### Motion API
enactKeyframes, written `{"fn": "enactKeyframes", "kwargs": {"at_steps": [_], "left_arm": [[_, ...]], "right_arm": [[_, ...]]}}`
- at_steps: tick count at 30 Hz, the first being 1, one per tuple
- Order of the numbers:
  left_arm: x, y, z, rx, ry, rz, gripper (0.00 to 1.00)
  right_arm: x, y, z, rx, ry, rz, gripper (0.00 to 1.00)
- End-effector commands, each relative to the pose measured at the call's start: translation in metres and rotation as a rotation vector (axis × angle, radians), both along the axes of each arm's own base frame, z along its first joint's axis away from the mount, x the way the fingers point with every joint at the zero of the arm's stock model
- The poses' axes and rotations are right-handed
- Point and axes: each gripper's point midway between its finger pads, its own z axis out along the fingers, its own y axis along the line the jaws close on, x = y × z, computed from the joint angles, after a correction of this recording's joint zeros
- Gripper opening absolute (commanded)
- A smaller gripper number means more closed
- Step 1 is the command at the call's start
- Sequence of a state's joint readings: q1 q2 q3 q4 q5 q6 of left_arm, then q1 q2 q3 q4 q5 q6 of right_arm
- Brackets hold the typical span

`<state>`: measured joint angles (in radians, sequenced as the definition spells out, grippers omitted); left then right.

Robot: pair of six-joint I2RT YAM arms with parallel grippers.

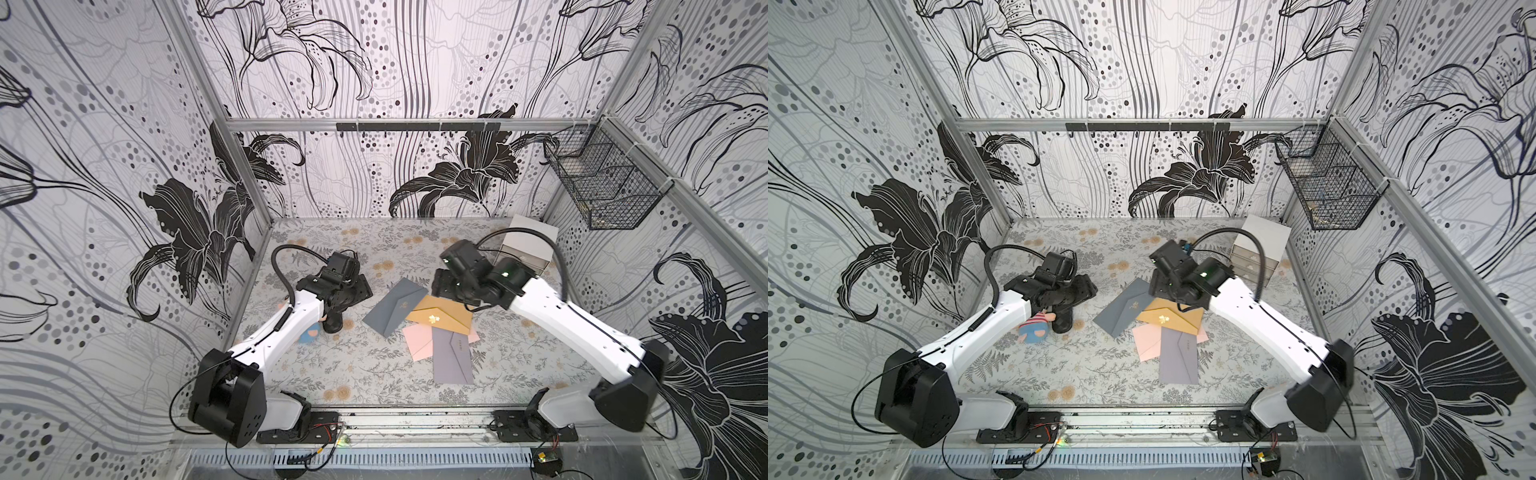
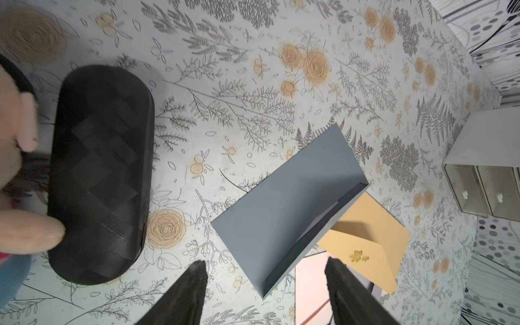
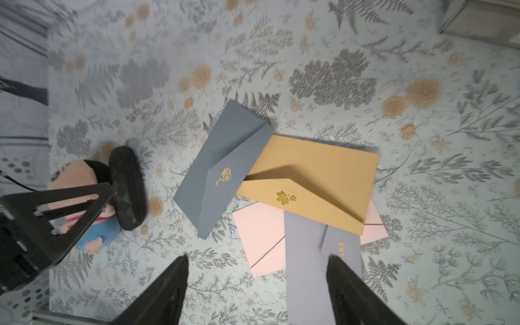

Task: Take the letter paper out of the envelope
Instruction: Pick up the envelope from the center of the board.

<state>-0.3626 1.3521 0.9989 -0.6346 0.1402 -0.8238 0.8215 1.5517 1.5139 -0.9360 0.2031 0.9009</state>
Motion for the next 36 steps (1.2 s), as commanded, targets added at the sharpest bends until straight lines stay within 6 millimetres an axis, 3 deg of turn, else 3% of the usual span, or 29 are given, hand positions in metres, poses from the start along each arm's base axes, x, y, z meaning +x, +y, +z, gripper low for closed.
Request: {"fn": "enactKeyframes", "kwargs": {"at_steps": [1,5,12,17,24,36], "left_arm": [[-0.01,-0.014,0.004,-0.12,0.007,-0.053,0.71],[-0.033,-0.009,-0.005,-0.167,0.021,-0.037,0.72],[-0.066,0.01,-0.003,-0.161,0.005,0.007,0.73],[-0.076,0.013,-0.003,-0.166,0.007,0.009,0.73],[-0.077,0.01,-0.01,-0.185,0.015,0.002,0.73],[-0.076,0.007,-0.015,-0.197,0.023,-0.002,0.72]], "right_arm": [[0.0,0.026,-0.044,-0.09,0.121,-0.029,0.8],[0.004,0.066,-0.074,-0.104,0.173,-0.028,0.79],[0.012,0.095,-0.12,-0.136,0.295,-0.107,0.82],[0.018,0.098,-0.132,-0.151,0.309,-0.17,0.81],[0.015,0.088,-0.159,-0.198,0.387,-0.242,0.76],[0.021,0.083,-0.178,-0.189,0.417,-0.268,0.61]]}}
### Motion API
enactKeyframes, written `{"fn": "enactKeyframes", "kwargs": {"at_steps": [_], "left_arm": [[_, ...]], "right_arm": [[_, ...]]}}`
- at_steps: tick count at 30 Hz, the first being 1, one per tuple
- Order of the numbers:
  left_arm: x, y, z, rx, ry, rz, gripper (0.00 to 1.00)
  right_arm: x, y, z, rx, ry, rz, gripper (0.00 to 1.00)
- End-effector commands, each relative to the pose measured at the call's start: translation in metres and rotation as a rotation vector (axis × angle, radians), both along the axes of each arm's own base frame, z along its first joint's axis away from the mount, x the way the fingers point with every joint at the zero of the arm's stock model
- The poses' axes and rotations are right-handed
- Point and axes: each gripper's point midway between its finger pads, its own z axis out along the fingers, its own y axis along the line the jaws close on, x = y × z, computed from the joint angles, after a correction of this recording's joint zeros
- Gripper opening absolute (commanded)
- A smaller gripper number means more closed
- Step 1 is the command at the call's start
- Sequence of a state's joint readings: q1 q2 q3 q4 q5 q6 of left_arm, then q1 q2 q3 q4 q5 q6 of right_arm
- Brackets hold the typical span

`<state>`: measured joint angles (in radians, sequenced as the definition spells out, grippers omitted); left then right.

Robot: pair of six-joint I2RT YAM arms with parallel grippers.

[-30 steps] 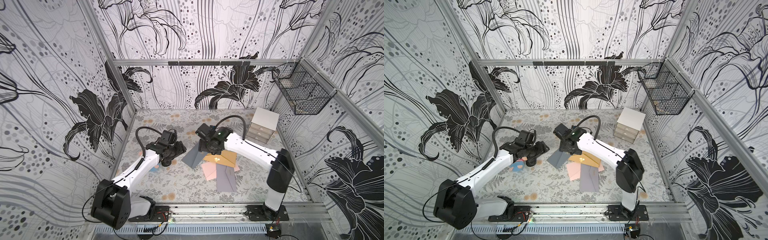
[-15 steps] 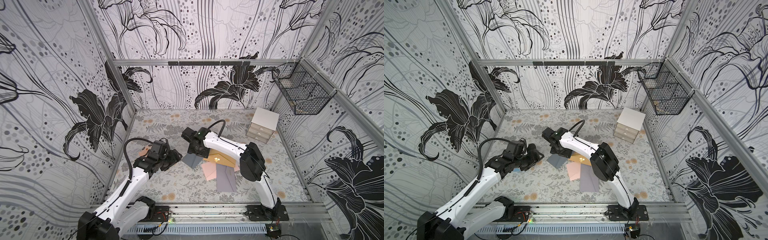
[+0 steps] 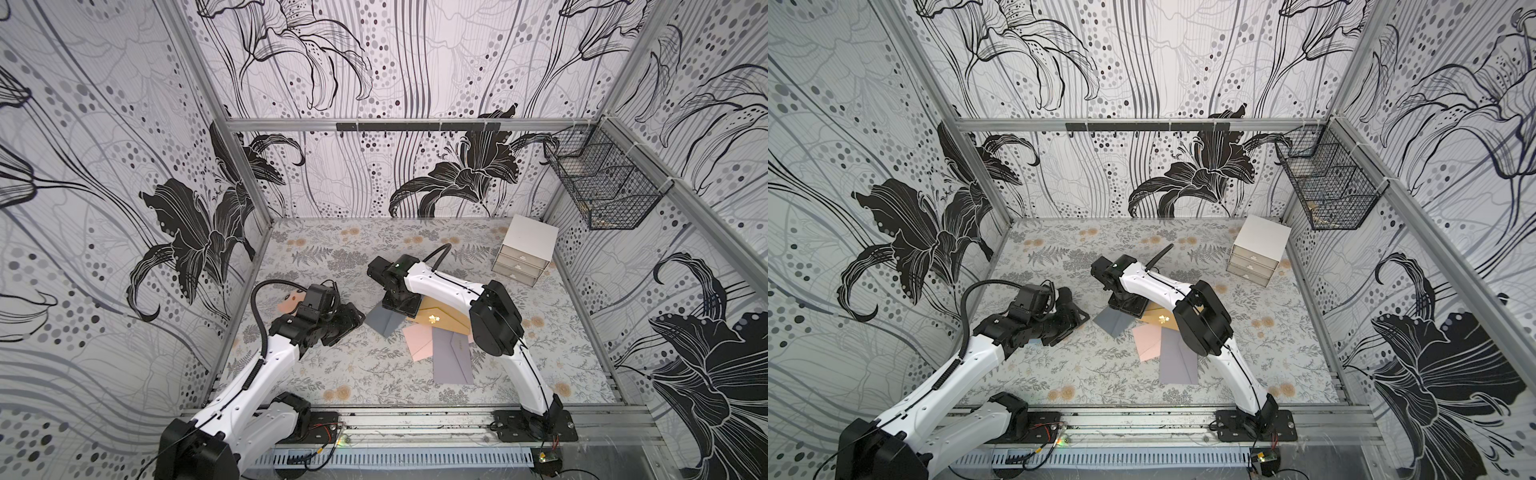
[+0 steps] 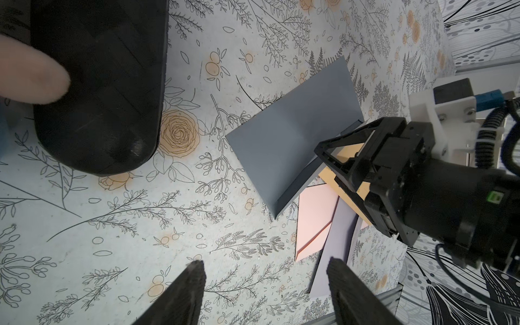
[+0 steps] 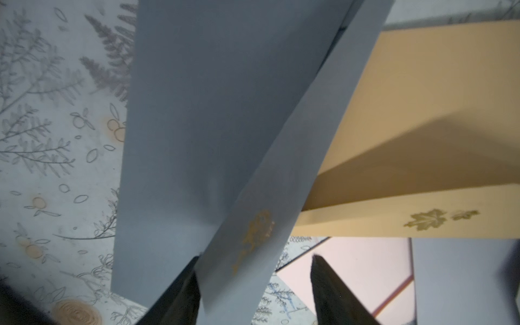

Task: Take the letter paper out of the envelope
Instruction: Pick up the envelope from the center of the board.

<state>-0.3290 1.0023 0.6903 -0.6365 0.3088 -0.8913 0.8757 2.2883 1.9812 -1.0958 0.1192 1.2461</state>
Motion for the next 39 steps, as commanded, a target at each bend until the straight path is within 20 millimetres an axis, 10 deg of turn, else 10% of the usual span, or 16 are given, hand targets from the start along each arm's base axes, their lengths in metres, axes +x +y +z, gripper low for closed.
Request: {"fn": "enactKeyframes", "kwargs": {"at_steps": [1,10,19,29,39], "left_arm": [[0.004,-0.002,0.002,-0.022,-0.012,0.009,0.72],[0.006,-0.004,0.001,-0.035,-0.011,0.018,0.7],[0.008,-0.005,0.0,-0.04,-0.01,0.019,0.69],[0.054,-0.022,0.043,-0.14,-0.076,-0.007,0.76],[0.148,-0.052,0.149,-0.355,-0.254,-0.134,0.86]], "right_arm": [[-0.01,-0.008,-0.014,-0.031,0.049,-0.021,0.6],[-0.011,-0.016,-0.022,-0.04,0.063,-0.041,0.49],[-0.001,-0.02,0.004,-0.043,-0.008,-0.038,0.07],[0.025,-0.026,0.121,-0.003,-0.25,0.114,0.0],[0.073,-0.051,0.254,0.41,-0.499,0.46,0.0]]}}
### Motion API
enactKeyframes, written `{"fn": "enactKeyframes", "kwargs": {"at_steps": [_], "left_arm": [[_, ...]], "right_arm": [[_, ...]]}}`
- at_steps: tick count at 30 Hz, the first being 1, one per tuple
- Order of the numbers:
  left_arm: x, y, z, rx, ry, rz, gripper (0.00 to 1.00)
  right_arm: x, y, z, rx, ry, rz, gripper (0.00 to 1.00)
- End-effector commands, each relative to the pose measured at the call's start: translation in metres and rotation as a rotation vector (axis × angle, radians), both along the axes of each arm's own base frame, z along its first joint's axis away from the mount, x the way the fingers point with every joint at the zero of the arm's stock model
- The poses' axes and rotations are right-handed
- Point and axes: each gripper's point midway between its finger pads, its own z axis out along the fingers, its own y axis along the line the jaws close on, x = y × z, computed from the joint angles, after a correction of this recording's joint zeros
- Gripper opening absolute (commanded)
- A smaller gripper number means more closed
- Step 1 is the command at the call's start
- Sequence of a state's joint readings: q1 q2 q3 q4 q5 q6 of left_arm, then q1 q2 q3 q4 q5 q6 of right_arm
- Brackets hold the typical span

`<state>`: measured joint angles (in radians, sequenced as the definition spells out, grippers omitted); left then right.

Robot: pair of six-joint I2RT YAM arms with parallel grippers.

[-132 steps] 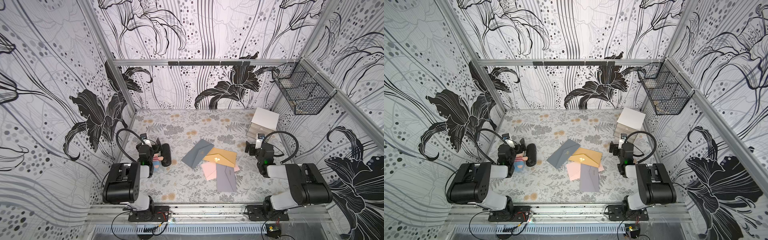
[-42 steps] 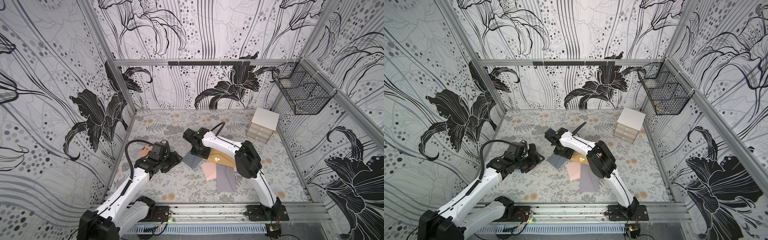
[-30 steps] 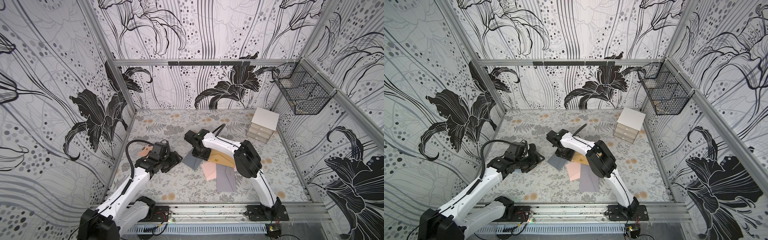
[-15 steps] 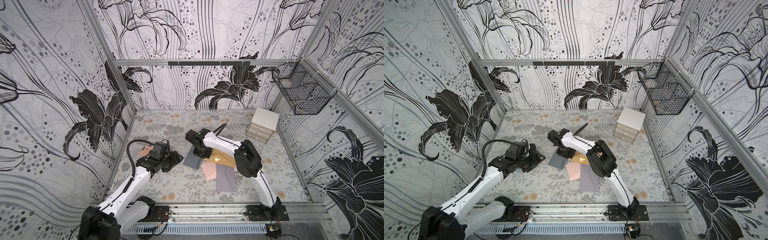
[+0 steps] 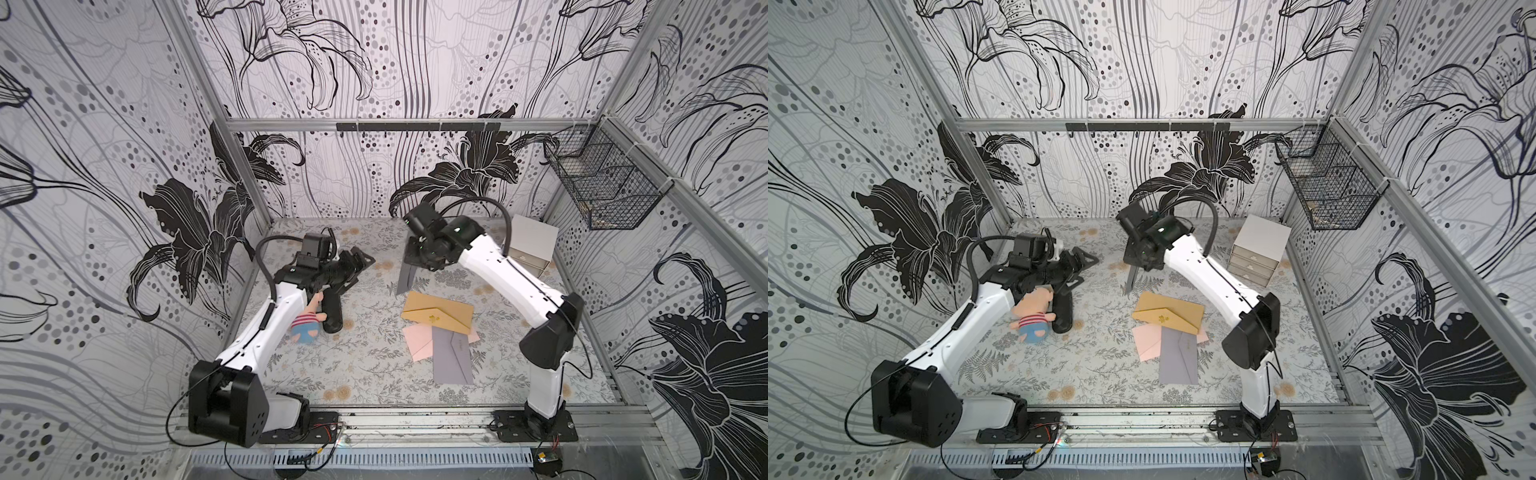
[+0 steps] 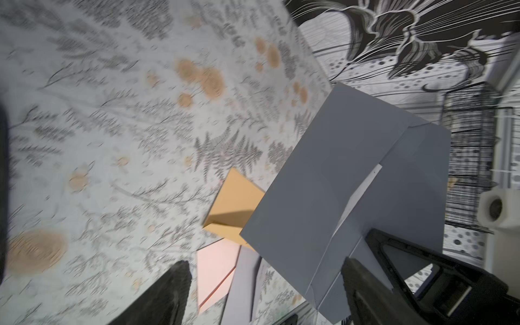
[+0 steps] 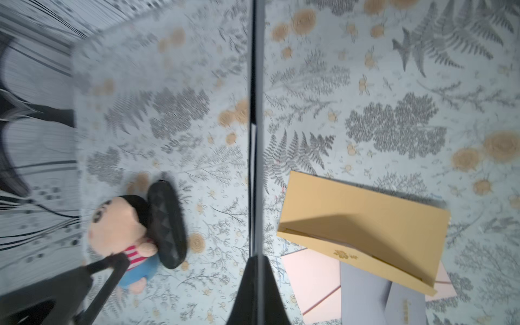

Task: Take the letter paper out of the envelope
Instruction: Pick up the envelope from the center of the board.

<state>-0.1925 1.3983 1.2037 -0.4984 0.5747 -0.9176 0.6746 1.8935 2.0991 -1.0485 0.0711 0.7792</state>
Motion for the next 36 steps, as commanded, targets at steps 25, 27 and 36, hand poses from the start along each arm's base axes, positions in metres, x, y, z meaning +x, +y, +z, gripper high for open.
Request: {"fn": "enactKeyframes", "kwargs": {"at_steps": [25,27,36], "left_arm": [[0.061,-0.118,0.067,-0.484,-0.29,-0.472,0.72],[0.058,-0.129,0.07,-0.487,-0.3,-0.496,0.7],[0.061,-0.134,0.075,-0.487,-0.312,-0.472,0.61]], "right_arm": [[-0.046,-0.064,0.101,0.794,-0.092,0.44,0.0],[-0.045,-0.063,0.1,0.81,-0.084,0.438,0.0],[-0.035,-0.063,0.1,0.839,-0.052,0.432,0.0]]}}
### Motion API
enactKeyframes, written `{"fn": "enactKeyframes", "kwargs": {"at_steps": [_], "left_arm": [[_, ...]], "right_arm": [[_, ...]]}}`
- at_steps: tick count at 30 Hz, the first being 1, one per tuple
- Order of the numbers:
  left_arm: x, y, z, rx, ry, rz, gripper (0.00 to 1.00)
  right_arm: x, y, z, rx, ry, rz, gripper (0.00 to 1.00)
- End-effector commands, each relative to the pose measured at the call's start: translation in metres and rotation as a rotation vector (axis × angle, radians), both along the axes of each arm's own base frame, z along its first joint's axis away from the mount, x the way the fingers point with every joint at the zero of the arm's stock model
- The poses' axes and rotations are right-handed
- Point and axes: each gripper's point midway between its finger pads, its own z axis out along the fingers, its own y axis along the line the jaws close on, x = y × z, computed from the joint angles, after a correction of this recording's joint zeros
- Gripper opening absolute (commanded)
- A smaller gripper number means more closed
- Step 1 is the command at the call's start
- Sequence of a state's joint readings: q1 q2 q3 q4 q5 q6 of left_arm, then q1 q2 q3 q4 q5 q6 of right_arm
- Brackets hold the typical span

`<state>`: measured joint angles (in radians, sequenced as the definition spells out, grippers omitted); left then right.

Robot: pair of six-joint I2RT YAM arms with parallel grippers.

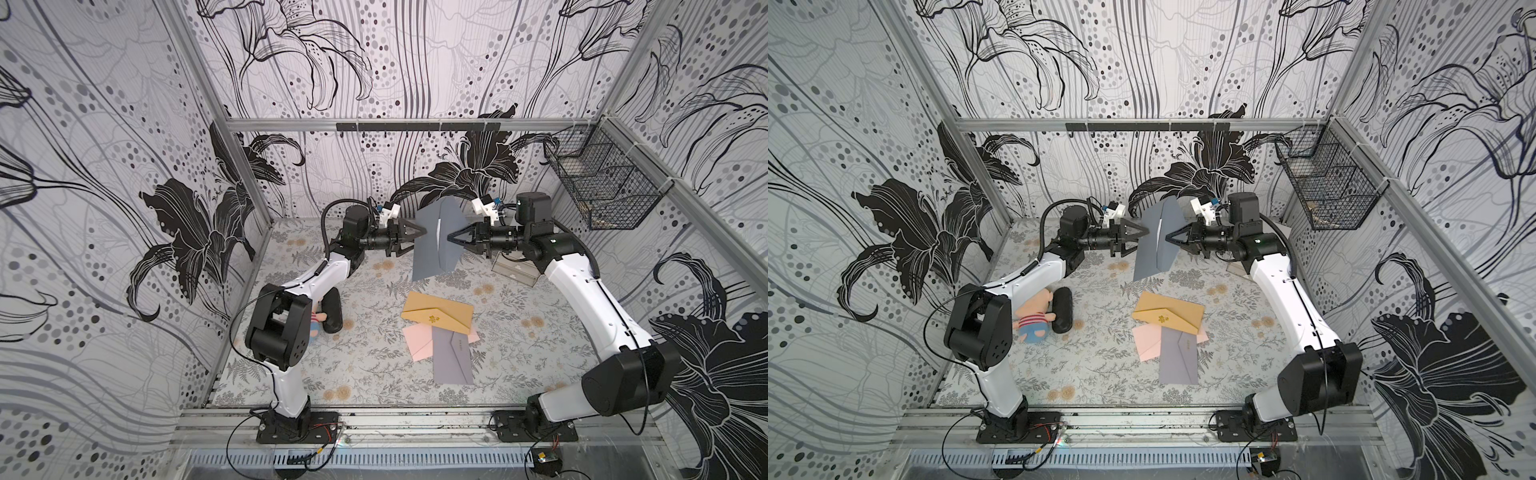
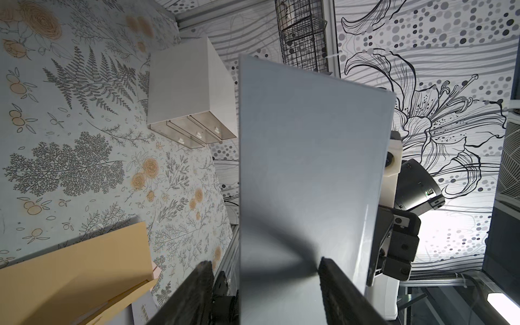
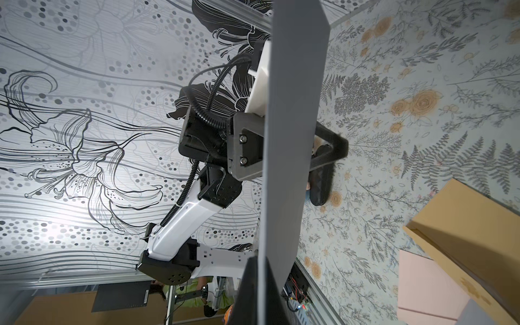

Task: Take the letter paper out of the envelope
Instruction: Pick up the envelope from the center of the board.

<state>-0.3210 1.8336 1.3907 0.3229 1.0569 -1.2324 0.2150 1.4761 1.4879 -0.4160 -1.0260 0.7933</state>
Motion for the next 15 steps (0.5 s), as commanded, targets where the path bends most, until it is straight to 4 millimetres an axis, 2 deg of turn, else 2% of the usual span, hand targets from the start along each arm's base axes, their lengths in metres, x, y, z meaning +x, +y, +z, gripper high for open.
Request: {"fn": "enactKeyframes", "kwargs": {"at_steps": [1,7,12,15], "left_arm": [[0.005,0.001,0.022,-0.038,-0.076,0.018,0.61],[0.003,-0.006,0.035,-0.104,-0.09,0.008,0.55],[0.002,-0.009,0.038,-0.133,-0.089,0.017,0.42],[0.002,-0.008,0.042,-0.146,-0.093,0.022,0.3]], "right_arm": [[0.005,0.002,0.015,0.042,-0.02,0.031,0.0],[0.012,0.005,0.016,0.062,-0.002,0.051,0.0],[0.021,0.003,0.015,0.061,0.01,0.038,0.0],[0.025,0.002,0.015,0.063,0.013,0.033,0.0]]}}
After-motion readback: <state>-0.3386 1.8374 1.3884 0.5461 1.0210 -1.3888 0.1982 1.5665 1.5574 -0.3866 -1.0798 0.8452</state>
